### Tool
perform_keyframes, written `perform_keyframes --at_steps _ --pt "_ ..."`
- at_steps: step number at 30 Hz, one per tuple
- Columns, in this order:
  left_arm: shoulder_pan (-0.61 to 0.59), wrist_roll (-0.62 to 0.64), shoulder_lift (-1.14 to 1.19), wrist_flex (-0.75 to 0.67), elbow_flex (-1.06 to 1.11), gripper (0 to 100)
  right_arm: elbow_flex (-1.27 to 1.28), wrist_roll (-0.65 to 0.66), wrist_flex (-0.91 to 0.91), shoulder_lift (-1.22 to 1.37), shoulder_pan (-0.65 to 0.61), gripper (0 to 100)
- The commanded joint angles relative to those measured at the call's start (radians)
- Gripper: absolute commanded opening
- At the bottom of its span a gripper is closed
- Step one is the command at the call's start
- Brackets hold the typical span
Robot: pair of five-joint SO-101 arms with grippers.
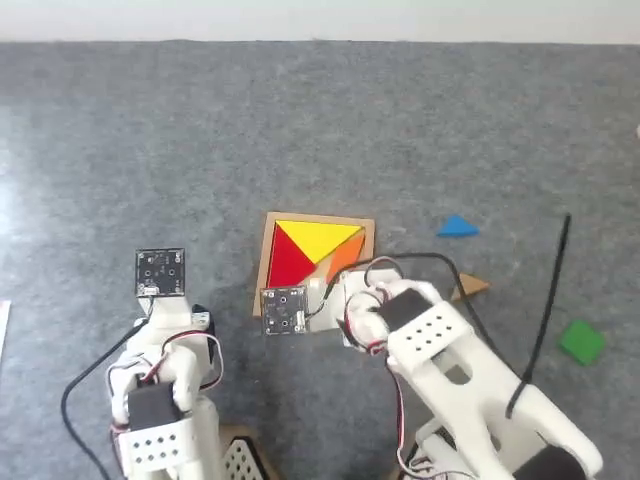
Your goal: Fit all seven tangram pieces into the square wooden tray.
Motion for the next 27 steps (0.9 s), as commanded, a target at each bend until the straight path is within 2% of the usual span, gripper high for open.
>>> perform_keyframes --at_steps 1,6,15,27 --pt "0.002 -0.002 -0.018 0.003 -0.012 8 -0.146 0.095 0.133 0.048 0.012 0.8" --pt "0.002 -0.002 -0.018 0.003 -0.012 8 -0.321 0.233 0.237 0.291 0.021 0.8" --pt "0.002 -0.002 -0.018 0.003 -0.012 8 -0.740 0.370 0.524 0.685 0.019 0.8" --pt "0.002 -0.002 -0.018 0.003 -0.012 8 -0.855 0.442 0.547 0.819 0.019 5.5"
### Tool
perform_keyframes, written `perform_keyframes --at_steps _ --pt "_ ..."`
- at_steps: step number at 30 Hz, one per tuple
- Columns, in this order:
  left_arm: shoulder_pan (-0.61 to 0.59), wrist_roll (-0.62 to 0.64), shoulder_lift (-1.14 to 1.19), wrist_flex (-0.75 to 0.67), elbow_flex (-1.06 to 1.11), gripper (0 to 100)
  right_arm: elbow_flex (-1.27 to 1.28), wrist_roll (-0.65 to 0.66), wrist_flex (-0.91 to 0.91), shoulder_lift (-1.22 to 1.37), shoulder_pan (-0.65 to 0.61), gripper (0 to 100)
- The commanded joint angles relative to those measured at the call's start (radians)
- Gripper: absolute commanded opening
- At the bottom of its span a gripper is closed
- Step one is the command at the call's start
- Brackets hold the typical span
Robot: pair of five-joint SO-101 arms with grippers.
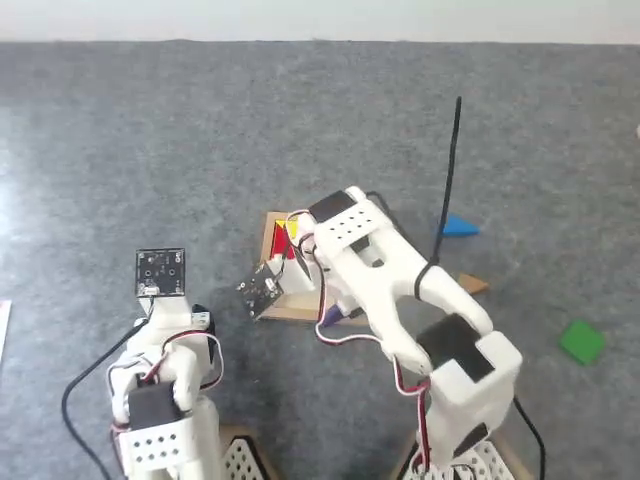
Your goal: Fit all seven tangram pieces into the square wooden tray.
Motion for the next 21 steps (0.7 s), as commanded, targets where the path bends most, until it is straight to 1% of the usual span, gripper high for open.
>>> perform_keyframes --at_steps 1,3,6,9,19,21 --pt "0.002 -0.002 -0.018 0.003 -0.012 8 -0.049 0.020 0.004 0.001 0.008 5.6" --pt "0.002 -0.002 -0.018 0.003 -0.012 8 -0.049 0.020 -0.001 0.004 0.007 6.8" --pt "0.002 -0.002 -0.018 0.003 -0.012 8 -0.049 0.020 -0.002 0.005 0.007 12.8" --pt "0.002 -0.002 -0.018 0.003 -0.012 8 -0.049 0.020 -0.042 0.007 0.013 17.7" --pt "0.002 -0.002 -0.018 0.003 -0.012 8 -0.084 0.015 -0.051 -0.002 0.027 18.8" --pt "0.002 -0.002 -0.018 0.003 -0.012 8 -0.121 -0.020 -0.039 -0.004 0.035 18.4"
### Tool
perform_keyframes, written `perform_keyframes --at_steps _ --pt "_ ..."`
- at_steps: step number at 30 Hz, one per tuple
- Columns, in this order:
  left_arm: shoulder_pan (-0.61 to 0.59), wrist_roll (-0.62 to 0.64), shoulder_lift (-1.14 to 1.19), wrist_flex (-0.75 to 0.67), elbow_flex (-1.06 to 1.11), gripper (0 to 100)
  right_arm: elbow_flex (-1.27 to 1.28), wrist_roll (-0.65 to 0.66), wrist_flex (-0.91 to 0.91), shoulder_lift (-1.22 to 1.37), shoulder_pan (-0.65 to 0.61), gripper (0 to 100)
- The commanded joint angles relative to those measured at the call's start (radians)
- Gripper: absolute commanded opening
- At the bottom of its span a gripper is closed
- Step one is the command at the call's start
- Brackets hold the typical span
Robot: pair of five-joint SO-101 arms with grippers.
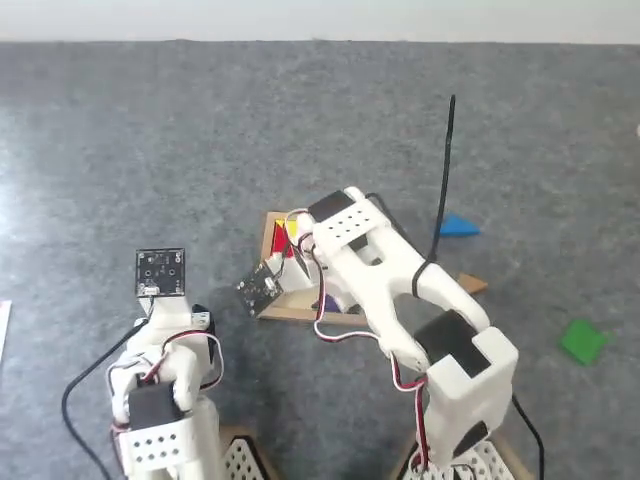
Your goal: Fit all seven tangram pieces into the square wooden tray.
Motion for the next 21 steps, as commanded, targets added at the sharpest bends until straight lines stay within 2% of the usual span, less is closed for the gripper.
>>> perform_keyframes --at_steps 1,5,9,14,19,21 --pt "0.002 -0.002 -0.018 0.003 -0.012 8 -0.110 -0.046 0.024 -0.016 0.024 18.4" --pt "0.002 -0.002 -0.018 0.003 -0.012 8 -0.210 -0.072 0.105 -0.016 0.038 18.3" --pt "0.002 -0.002 -0.018 0.003 -0.012 8 -0.244 -0.227 0.107 -0.015 0.039 15.8" --pt "0.002 -0.002 -0.018 0.003 -0.012 8 -0.201 -0.417 -0.018 0.002 0.025 0.8" --pt "0.002 -0.002 -0.018 0.003 -0.012 8 -0.120 -0.733 -0.205 0.013 0.001 2.2" --pt "0.002 -0.002 -0.018 0.003 -0.012 8 -0.083 -0.753 -0.216 0.008 -0.008 2.2"
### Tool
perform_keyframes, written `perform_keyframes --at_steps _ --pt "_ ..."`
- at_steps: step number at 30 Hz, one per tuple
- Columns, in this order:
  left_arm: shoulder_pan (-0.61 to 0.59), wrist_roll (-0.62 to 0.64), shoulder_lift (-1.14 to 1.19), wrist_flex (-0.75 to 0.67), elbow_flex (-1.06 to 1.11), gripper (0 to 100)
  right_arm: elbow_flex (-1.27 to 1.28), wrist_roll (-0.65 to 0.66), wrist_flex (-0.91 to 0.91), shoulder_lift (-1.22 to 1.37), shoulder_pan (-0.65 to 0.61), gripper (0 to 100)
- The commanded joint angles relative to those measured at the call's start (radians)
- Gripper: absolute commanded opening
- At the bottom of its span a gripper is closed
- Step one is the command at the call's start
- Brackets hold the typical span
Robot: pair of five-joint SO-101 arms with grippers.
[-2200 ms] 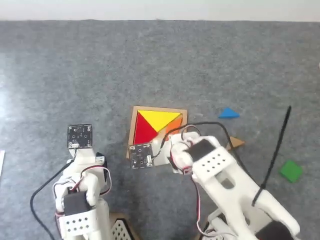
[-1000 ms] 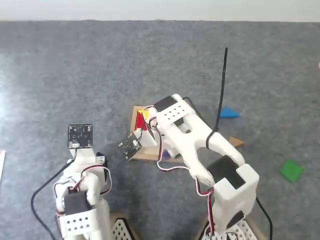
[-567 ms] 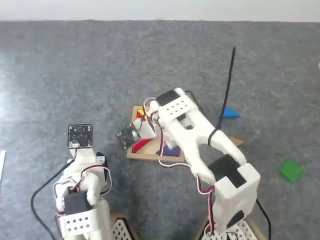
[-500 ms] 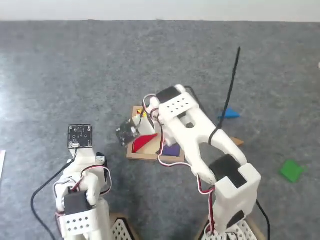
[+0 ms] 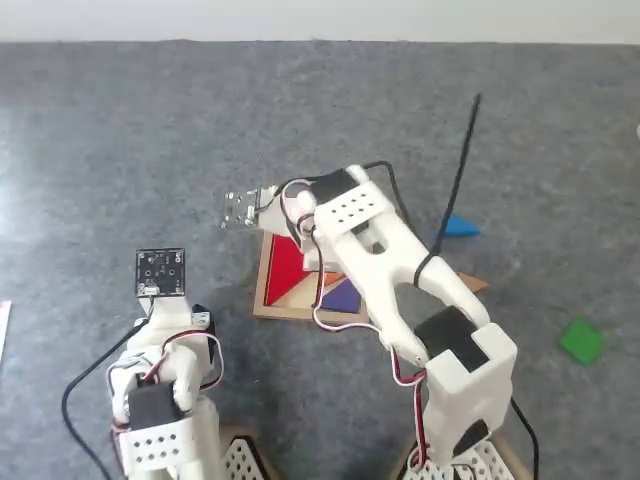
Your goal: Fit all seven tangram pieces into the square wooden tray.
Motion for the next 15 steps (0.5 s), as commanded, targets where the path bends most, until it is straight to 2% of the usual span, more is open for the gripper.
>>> perform_keyframes --at_steps 1,5,11,15 --pt "0.002 -0.002 -0.018 0.003 -0.012 8 0.037 -0.078 -0.041 -0.019 -0.018 2.2" --pt "0.002 -0.002 -0.018 0.003 -0.012 8 0.080 -0.078 -0.047 -0.028 -0.019 2.2" --pt "0.002 -0.002 -0.018 0.003 -0.012 8 0.083 -0.069 -0.047 -0.001 0.054 2.2" --pt "0.002 -0.002 -0.018 0.003 -0.012 8 0.081 -0.005 -0.058 0.035 0.104 2.2"
